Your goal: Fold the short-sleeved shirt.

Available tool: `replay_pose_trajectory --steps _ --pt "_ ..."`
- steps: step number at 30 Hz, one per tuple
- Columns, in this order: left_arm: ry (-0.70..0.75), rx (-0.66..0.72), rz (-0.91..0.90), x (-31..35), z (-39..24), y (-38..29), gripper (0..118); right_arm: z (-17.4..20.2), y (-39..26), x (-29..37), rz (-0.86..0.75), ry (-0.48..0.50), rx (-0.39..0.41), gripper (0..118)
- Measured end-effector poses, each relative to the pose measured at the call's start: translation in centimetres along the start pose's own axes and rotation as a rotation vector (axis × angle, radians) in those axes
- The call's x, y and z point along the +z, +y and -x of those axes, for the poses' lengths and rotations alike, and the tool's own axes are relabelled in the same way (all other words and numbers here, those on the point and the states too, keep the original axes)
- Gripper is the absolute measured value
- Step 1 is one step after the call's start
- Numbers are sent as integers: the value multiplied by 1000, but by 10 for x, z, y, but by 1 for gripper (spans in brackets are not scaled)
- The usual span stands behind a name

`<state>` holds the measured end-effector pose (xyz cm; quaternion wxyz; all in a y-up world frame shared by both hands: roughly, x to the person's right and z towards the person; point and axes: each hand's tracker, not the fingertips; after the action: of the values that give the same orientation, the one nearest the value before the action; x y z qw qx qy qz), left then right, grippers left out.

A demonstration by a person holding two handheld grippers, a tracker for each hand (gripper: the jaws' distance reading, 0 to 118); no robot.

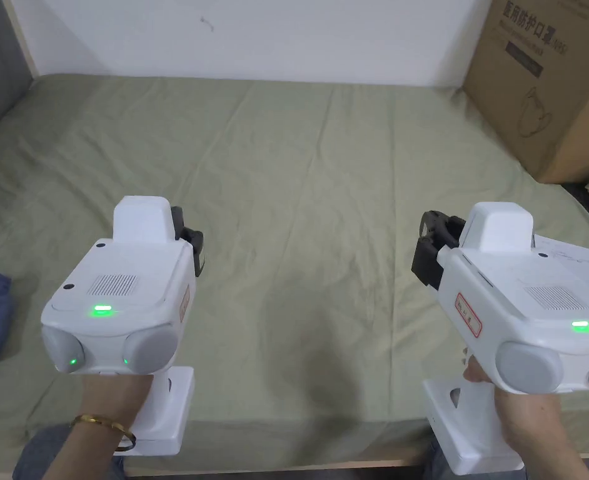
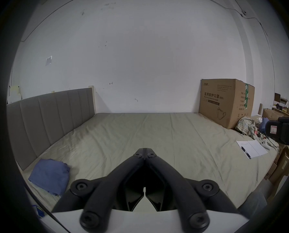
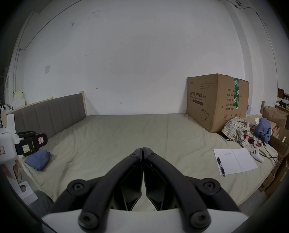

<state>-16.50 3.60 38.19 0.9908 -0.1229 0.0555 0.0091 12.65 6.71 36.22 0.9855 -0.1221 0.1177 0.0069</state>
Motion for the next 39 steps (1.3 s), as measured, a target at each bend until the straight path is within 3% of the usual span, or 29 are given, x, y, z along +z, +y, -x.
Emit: replay_pose_trajectory --steps 12,14,15,16,17,18,19,20,21,39 --pt "25 0 -1 2 2 0 1 3 1 -2 3 11 -5 0" --pt "31 -1 -3 2 2 0 13 4 3 -3 11 10 7 0" --pt "29 1 -5 3 3 1 30 4 4 -2 11 9 5 4" --pt "31 2 -8 3 3 1 51 4 4 -2 9 8 -2 16" --pt "33 1 -5 2 4 2 73 3 5 -2 8 7 -3 38" --pt "35 2 -4 2 5 2 97 3 6 -3 10 8 -7 77" --pt "38 2 -4 3 5 3 111 2 8 -4 17 13 -7 99" --pt "41 1 -9 4 5 3 118 1 7 -4 15 13 -9 111" --pt "43 0 -19 4 5 4 118 1 8 -2 -3 13 -9 118" --pt "57 -5 -29 3 13 2 118 5 14 1 -15 11 -3 118"
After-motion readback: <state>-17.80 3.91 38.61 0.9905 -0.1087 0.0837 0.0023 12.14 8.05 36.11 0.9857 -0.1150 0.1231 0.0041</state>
